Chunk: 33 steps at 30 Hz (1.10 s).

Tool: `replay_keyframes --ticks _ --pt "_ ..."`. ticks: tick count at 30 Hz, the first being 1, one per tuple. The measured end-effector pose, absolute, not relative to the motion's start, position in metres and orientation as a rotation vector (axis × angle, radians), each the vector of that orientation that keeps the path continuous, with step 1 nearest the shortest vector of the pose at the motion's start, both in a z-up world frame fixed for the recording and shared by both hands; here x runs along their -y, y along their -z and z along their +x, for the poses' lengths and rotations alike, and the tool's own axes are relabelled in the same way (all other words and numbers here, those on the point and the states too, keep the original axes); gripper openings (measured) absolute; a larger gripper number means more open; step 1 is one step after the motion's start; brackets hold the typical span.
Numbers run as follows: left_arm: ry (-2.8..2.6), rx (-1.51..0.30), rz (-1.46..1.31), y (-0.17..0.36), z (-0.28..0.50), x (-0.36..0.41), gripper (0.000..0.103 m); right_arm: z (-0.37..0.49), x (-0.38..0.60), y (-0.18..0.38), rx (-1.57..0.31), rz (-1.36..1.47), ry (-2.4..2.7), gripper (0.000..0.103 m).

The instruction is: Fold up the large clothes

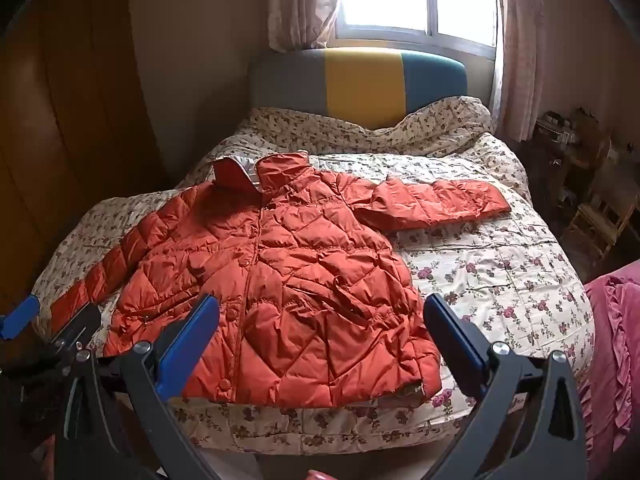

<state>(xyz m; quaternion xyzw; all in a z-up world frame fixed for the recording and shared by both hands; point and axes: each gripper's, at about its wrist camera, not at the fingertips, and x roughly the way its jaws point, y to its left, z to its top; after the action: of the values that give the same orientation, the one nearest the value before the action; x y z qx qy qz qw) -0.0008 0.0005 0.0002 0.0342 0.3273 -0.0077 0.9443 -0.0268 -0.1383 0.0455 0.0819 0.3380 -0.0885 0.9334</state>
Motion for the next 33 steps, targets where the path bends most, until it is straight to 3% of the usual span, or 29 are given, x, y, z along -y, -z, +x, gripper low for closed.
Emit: replay_keyframes --ticks 33 --pt "0.012 -0.722 0.058 0.014 0.005 -0.003 0.1 -0.02 0.138 -0.045 -0.727 0.177 0.157 0.101"
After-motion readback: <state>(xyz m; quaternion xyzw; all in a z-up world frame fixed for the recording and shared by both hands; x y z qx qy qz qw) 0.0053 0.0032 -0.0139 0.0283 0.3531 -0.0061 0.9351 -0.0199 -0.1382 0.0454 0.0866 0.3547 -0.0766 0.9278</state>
